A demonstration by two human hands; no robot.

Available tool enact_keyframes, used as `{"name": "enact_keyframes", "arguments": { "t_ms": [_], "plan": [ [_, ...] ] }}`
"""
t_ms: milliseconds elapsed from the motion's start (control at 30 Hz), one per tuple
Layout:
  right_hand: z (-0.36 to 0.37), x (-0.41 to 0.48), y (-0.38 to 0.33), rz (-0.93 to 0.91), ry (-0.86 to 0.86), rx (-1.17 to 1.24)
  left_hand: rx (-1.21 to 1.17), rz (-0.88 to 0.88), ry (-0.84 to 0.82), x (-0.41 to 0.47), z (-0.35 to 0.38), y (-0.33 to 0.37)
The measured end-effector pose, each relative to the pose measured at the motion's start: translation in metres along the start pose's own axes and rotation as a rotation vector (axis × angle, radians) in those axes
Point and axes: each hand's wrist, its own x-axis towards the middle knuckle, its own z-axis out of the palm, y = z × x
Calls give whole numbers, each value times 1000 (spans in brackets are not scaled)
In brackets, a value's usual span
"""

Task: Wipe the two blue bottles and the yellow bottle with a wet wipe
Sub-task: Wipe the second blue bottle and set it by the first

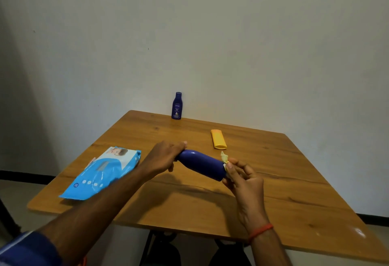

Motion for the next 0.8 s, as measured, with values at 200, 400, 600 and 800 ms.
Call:
{"name": "enact_keyframes", "arguments": {
  "t_ms": [200, 400, 600, 800],
  "plan": [
    [-1, 8, 2, 145, 3, 217, -202, 58, -97, -2, 1, -13],
    [3, 7, 11, 133, 98, 258, -391, 113, -79, -4, 1, -20],
    [5, 0, 7, 176, 31, 451, -500, 114, -50, -7, 0, -27],
    [11, -9, 1, 115, -14, 411, -489, 119, 21, -7, 0, -28]
  ]
}}
